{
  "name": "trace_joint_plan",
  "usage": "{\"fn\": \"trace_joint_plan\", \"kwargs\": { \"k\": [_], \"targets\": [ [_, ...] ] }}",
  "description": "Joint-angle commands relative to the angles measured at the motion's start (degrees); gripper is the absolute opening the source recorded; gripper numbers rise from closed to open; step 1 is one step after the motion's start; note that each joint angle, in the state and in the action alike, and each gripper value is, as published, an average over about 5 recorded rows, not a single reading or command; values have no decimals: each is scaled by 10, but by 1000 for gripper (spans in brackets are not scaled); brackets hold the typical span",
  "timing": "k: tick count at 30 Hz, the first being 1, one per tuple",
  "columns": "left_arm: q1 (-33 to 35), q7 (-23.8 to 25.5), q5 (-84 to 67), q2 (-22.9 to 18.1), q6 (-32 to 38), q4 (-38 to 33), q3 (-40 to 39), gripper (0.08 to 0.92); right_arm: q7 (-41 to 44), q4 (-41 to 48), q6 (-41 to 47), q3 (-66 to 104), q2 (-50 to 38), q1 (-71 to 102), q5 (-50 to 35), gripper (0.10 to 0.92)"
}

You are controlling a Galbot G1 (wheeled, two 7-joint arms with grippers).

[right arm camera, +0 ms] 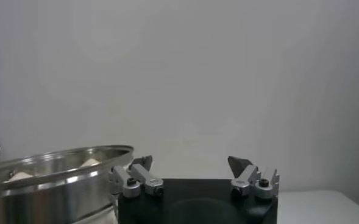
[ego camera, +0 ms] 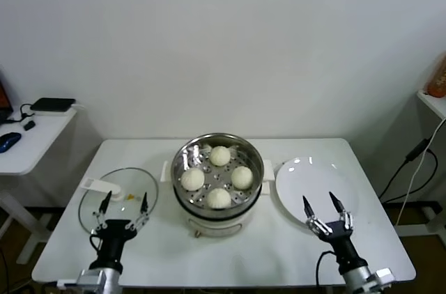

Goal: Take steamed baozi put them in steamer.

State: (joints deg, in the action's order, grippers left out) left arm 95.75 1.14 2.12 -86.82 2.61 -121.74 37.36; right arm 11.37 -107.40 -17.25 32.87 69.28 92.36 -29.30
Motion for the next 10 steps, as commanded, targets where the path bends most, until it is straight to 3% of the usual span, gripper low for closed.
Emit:
{"fn": "trace_joint_plan", "kwargs": {
  "k": [1, 10],
  "targets": [
    [0, 6, -8, 6, 0, 7, 19, 823, 2, -6, -22, 3, 32, 43, 0, 823],
    [-5, 9, -16, 5, -4, 5, 23, 823, 3, -4, -19, 1, 28, 33, 12, 823]
  ]
}}
